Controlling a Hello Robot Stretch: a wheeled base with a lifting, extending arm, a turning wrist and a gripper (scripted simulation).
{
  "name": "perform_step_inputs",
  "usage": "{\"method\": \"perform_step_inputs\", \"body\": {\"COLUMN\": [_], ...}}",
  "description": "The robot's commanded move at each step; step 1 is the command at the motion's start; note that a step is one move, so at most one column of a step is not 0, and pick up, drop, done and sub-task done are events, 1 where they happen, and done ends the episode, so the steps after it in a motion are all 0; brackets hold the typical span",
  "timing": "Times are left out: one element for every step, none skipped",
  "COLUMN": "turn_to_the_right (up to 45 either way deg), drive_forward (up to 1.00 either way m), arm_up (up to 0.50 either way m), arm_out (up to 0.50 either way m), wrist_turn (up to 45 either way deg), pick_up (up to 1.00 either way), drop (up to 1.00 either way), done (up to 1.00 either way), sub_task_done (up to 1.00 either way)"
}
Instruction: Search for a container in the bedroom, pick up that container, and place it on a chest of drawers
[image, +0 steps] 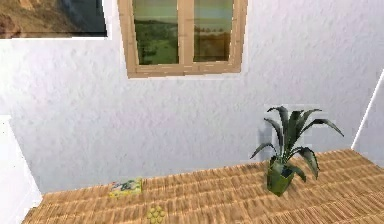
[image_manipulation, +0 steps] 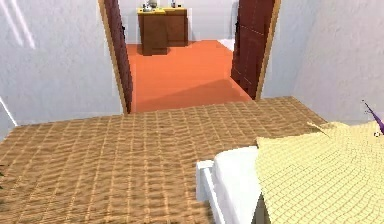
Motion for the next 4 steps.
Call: {"method": "perform_step_inputs", "body": {"turn_to_the_right": [0.0,-45.0,-45.0,0.0], "drive_forward": [0.20,0.00,0.00,0.60], "arm_up": [0.00,0.00,0.00,0.00], "arm_out": [0.00,0.00,0.00,0.00], "wrist_turn": [0.0,0.0,0.0,0.0], "pick_up": [0.00,0.00,0.00,0.00], "drop": [0.00,0.00,0.00,0.00], "done": [0.00,0.00,0.00,0.00], "sub_task_done": [0.00,0.00,0.00,0.00]}}
